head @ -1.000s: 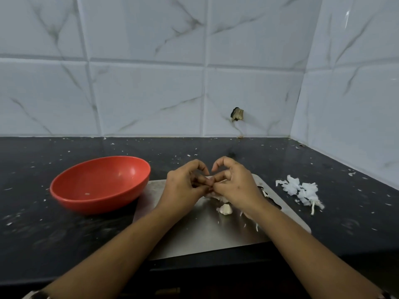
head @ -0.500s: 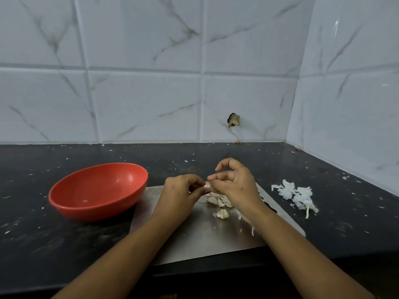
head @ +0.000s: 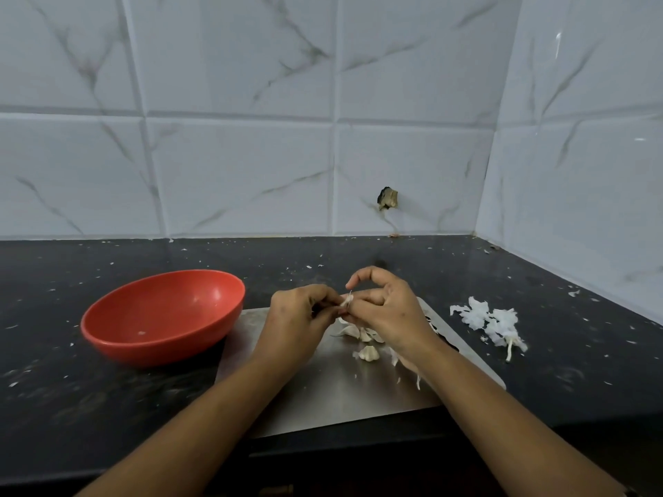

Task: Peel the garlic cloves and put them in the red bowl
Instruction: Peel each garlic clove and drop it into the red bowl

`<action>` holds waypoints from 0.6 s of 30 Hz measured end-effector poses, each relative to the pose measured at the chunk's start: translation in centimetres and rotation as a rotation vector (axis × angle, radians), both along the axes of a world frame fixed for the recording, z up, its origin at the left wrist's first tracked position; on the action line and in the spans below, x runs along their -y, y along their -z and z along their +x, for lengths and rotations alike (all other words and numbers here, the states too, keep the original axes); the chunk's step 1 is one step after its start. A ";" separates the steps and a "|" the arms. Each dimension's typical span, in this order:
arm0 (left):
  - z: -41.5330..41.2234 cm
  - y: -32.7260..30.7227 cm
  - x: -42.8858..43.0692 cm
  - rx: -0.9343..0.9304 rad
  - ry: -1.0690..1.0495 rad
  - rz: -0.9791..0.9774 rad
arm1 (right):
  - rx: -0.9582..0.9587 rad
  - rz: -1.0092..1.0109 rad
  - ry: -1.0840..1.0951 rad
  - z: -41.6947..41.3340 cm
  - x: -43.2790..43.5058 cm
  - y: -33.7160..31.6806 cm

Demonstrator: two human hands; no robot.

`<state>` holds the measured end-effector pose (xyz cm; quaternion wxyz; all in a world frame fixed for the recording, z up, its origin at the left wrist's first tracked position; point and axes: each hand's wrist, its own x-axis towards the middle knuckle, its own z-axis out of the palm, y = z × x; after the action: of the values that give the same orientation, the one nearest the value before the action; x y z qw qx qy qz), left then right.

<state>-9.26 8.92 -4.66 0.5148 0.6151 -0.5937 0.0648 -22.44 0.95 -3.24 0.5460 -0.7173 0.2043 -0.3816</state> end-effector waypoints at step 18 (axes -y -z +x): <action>0.9 -0.6 0.1 -0.057 -0.111 0.227 | -0.201 -0.219 0.041 0.0 0.9 0.5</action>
<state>-8.38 8.81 -4.10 0.4539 0.7029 -0.5475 0.0080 -22.43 0.07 -3.75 0.4334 -0.8027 0.2297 -0.3392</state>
